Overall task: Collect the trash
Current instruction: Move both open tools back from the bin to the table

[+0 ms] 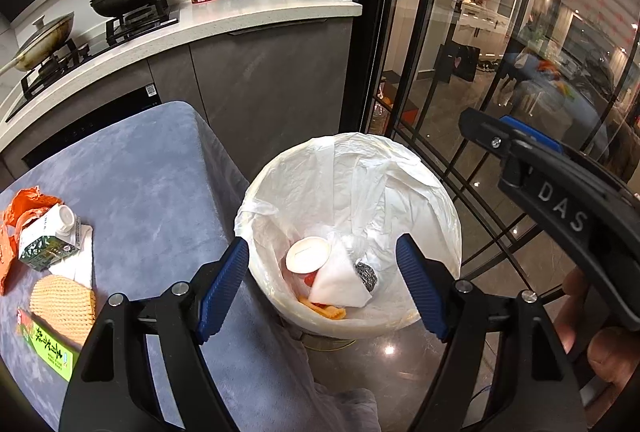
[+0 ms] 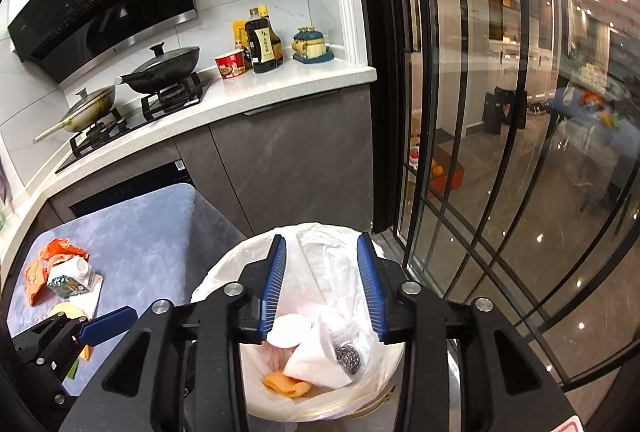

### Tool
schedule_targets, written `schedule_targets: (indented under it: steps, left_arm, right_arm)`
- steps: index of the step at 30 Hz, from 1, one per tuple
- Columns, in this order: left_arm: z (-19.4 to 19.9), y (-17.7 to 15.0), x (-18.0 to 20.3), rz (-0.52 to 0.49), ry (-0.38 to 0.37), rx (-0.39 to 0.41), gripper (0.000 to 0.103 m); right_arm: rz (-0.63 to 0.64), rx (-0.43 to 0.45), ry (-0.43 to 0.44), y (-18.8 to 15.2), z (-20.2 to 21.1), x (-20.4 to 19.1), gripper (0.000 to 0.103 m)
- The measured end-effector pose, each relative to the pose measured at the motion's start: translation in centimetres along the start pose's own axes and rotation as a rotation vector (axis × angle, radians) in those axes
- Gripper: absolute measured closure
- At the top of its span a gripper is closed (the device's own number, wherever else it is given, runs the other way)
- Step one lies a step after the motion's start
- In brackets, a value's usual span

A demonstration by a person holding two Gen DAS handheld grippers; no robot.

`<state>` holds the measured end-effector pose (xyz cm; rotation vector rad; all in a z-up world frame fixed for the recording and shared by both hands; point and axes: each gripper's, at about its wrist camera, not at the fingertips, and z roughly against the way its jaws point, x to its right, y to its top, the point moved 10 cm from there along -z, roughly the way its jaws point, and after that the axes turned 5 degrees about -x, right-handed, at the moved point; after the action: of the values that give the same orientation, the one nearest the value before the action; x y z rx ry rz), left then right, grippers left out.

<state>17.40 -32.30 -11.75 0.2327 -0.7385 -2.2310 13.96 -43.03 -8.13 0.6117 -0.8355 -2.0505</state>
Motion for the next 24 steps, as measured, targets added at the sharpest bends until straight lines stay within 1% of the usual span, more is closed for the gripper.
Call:
schedule_targets:
  steps: [3, 5, 6, 7, 8, 13, 17, 19, 22, 24]
  left_arm:
    - [0.7, 0.0, -0.3, 0.010, 0.001, 0.008, 0.031]
    - [1.2, 0.0, -0.7, 0.018, 0.006, 0.015, 0.031]
    - [1.4, 0.0, -1.0, 0.023, 0.009, 0.018, 0.028]
    - [1.8, 0.0, -1.4, 0.033, 0.016, 0.020, 0.022]
    - [2.1, -0.1, -1.7, 0.039, 0.022, 0.024, 0.019]
    - [3.8, -0.7, -3.9, 0.086, 0.047, 0.038, 0.016]
    - [5.4, -1.7, -6.8, 0.158, 0.074, 0.040, 0.016]
    - [6.2, -2.4, -8.7, 0.191, 0.106, 0.044, 0.015]
    - [7.3, -3.6, -11.5, 0.240, 0.155, 0.046, 0.013]
    - [8.0, -4.9, -13.9, 0.296, 0.183, 0.036, 0.011]
  right_arm:
    - [0.001, 0.013, 0.012, 0.1, 0.7, -0.5, 0.061]
    - [0.005, 0.021, 0.017, 0.1, 1.2, -0.8, 0.060]
    - [0.009, 0.024, 0.019, 0.0, 1.5, -1.0, 0.060]
    - [0.014, 0.029, 0.022, 0.0, 1.8, -1.3, 0.057]
    - [0.015, 0.033, 0.025, 0.0, 2.1, -1.6, 0.055]
    - [0.018, 0.051, 0.054, -0.1, 3.6, -3.0, 0.049]
    - [0.031, 0.056, 0.080, -0.3, 4.5, -4.6, 0.048]
    - [0.040, 0.054, 0.098, -0.7, 4.9, -5.6, 0.045]
    - [0.055, 0.051, 0.125, -1.1, 5.4, -7.3, 0.044]
    - [0.068, 0.044, 0.143, -1.5, 5.6, -8.5, 0.043]
